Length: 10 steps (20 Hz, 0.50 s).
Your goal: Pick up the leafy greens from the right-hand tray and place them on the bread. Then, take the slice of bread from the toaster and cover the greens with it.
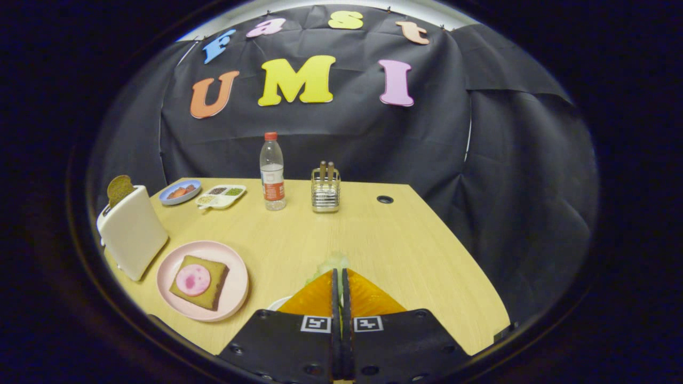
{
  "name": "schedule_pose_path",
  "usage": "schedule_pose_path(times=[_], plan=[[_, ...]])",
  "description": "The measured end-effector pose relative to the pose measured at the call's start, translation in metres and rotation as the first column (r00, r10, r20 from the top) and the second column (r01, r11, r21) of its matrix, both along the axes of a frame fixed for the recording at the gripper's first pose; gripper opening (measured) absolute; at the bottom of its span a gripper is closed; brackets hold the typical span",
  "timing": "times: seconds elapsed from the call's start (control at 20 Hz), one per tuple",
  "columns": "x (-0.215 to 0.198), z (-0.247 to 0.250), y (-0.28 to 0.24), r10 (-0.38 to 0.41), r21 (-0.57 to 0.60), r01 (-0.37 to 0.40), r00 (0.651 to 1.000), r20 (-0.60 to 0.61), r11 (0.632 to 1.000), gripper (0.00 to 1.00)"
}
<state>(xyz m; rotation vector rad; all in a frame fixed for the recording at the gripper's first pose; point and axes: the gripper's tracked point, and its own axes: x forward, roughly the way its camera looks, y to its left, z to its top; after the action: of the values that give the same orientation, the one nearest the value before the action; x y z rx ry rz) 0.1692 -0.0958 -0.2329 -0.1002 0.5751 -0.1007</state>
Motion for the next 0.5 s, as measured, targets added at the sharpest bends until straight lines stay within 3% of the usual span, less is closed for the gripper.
schedule_pose_path(times=[0.5], plan=[[-0.013,0.038,0.07,0.09,-0.014,-0.09,0.994,0.057,0.996,0.01]])
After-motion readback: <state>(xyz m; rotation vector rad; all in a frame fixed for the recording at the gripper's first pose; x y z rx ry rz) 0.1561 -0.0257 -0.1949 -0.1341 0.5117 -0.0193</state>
